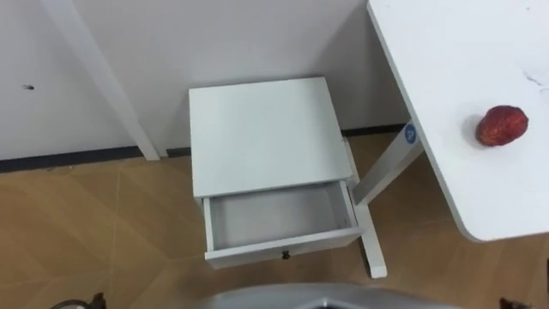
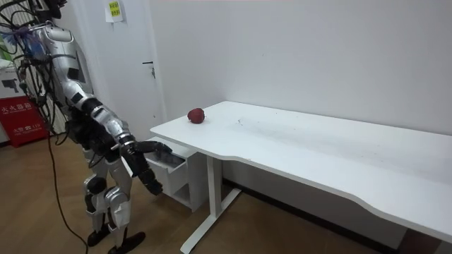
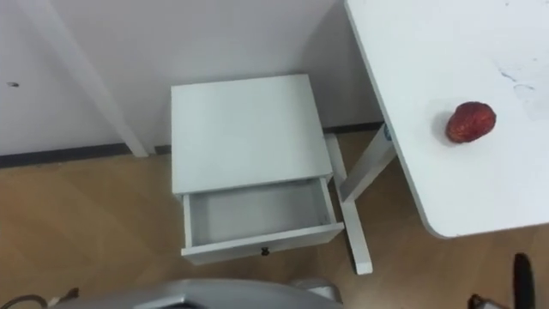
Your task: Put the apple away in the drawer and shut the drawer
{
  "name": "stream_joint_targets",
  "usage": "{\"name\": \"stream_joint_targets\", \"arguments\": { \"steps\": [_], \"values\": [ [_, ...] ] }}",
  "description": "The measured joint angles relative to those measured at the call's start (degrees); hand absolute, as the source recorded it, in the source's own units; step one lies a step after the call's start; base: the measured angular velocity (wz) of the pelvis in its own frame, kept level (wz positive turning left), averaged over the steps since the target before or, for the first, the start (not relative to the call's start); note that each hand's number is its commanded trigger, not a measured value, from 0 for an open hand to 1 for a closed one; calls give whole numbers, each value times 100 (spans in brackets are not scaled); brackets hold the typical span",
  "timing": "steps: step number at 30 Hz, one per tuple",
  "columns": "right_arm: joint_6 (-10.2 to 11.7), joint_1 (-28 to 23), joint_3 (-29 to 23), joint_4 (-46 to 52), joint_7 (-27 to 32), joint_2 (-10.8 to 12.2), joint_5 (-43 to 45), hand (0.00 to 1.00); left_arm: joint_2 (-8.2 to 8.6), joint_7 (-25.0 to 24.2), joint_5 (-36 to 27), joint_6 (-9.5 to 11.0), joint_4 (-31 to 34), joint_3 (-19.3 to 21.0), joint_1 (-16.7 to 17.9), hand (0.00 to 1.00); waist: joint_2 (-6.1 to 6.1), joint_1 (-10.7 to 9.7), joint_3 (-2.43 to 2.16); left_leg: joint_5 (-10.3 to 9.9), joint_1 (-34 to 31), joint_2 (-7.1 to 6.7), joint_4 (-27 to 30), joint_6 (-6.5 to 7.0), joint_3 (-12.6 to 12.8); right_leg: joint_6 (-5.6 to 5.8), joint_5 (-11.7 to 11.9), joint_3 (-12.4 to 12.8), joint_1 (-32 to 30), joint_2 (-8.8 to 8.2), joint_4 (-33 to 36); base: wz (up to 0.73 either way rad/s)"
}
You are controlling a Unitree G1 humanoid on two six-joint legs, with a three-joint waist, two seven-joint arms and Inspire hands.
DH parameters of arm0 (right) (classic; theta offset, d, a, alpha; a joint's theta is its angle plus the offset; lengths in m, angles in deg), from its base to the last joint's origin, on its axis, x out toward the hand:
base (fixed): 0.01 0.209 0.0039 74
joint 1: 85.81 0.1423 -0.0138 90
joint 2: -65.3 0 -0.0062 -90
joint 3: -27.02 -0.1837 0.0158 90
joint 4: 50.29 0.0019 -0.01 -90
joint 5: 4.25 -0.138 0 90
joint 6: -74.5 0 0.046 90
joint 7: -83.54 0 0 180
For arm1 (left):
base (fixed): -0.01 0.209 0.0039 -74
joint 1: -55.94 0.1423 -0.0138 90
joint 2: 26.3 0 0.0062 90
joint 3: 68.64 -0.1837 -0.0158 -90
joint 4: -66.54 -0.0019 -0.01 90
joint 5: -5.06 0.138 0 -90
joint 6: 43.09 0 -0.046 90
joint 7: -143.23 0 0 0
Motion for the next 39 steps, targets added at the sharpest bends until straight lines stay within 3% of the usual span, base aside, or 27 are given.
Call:
{"name": "stream_joint_targets", "arguments": {
  "steps": [8, 16, 20, 26, 33, 39],
  "values": [
    [318, 115, -54, 1411, 1238, -317, 502, 0, -13, -30, -58, 36, 418, -14, 89, 0, -46, -24, 14, 2, -111, -1, 49, 2, 0, 0, 0, -6, -125, -4, 48, 0],
    [474, 317, 49, 3311, 2250, -560, 2678, 0, -16, -65, -96, 59, 420, -144, 46, 0, -14, 17, 13, 3, -193, -17, 52, 4, 37, 0, 0, 45, -235, 9, 60, -3],
    [556, 324, 530, 3924, 2434, -644, 4165, 0, -27, -151, -109, 42, 409, -281, 13, 0, 30, 159, 16, 4, -242, 12, 64, 3, 86, -9, 7, 84, -307, 16, 68, -5],
    [508, 330, 1145, 4191, 2100, -662, 5297, 0, -30, -245, -106, 41, 375, -496, 22, 0, 16, 336, 21, 6, -200, 20, 68, -1, 89, -9, 7, 82, -293, 19, 65, -1],
    [241, 274, 1912, 4144, 1302, -662, 5524, 0, -115, -295, -107, 33, 304, -766, 69, 0, -127, 475, 79, 10, -197, 47, 75, -8, 112, -21, 14, 59, -283, 26, 61, 0],
    [234, 206, 2275, 4030, 762, -662, 5958, 0, -149, -301, -106, 18, 301, -898, 104, 0, -127, 455, 61, 8, -231, 50, 67, -10, 62, -23, 17, 14, -266, 25, 46, 1]
  ]
}}
